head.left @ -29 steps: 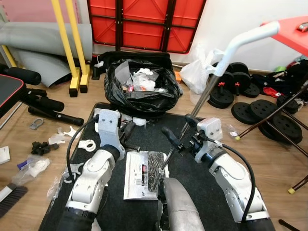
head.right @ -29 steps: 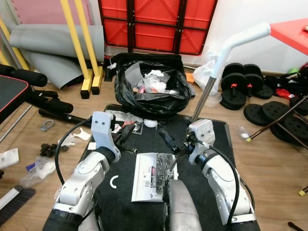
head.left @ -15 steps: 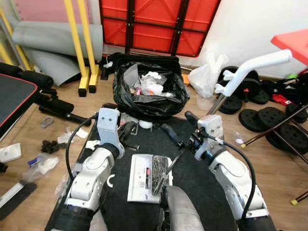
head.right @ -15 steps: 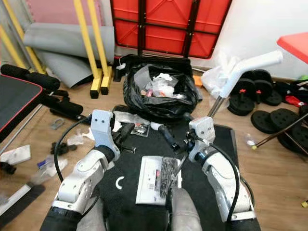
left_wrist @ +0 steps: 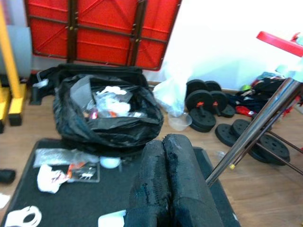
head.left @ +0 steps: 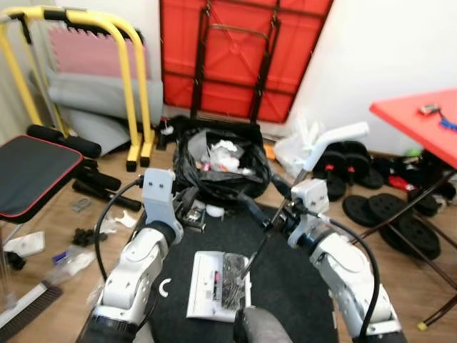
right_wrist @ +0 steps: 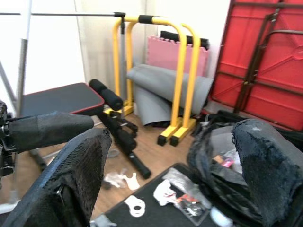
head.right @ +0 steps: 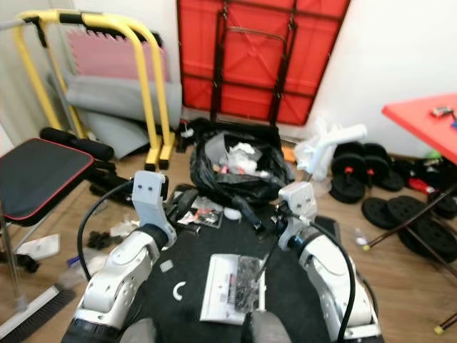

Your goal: Sweep floor

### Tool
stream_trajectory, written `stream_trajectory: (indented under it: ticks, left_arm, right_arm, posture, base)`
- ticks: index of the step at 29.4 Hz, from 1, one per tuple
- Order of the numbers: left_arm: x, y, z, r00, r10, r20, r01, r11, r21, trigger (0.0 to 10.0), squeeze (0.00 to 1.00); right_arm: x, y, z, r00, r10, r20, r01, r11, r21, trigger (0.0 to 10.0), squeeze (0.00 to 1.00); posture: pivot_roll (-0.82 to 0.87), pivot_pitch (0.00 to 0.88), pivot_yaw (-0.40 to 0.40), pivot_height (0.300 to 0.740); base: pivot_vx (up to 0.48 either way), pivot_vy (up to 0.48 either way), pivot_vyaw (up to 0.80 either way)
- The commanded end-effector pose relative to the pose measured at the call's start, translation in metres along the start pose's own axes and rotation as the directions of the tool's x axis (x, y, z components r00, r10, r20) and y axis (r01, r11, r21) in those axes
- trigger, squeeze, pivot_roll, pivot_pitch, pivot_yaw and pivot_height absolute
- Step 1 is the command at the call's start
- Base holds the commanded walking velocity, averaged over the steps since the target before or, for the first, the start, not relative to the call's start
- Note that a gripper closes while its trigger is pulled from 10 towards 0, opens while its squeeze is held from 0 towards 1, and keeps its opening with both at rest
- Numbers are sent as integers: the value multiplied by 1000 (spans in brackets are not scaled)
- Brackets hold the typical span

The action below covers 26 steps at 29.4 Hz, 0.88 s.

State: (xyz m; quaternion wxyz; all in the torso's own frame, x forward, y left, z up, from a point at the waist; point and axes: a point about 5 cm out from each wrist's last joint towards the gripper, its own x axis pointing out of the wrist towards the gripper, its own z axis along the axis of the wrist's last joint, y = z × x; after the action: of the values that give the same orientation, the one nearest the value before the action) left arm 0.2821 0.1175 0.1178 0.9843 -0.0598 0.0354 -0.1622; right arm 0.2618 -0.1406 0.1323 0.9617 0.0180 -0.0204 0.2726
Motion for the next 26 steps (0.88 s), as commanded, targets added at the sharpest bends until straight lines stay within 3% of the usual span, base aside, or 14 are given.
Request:
stream_trajectory:
  ticks: [1, 17, 26]
  left_arm:
    - [2, -5, 2, 996, -88, -2, 88, 996, 14, 10000, 0]
    - [6, -3, 5, 998, -69, -6, 70, 996, 52, 10000, 0]
    - [8, -2, 6, 998, -62, -3, 62, 995, 74, 10000, 0]
  right_arm:
    - [-1, -3, 0, 1000, -12, -5, 12, 1000, 12, 10000, 0]
    - [-1, -4, 1, 1000, -13, -6, 13, 1000, 12, 10000, 0]
    - [0, -5, 1, 1000, -11, -7, 11, 1000, 12, 10000, 0]
  posture:
    - [-159, 0, -157, 695]
    - [-161, 0, -157, 740]
    - [-164, 0, -156, 740]
  base:
    - [0, 0, 0]
    - [0, 0, 0]
    - [0, 0, 0]
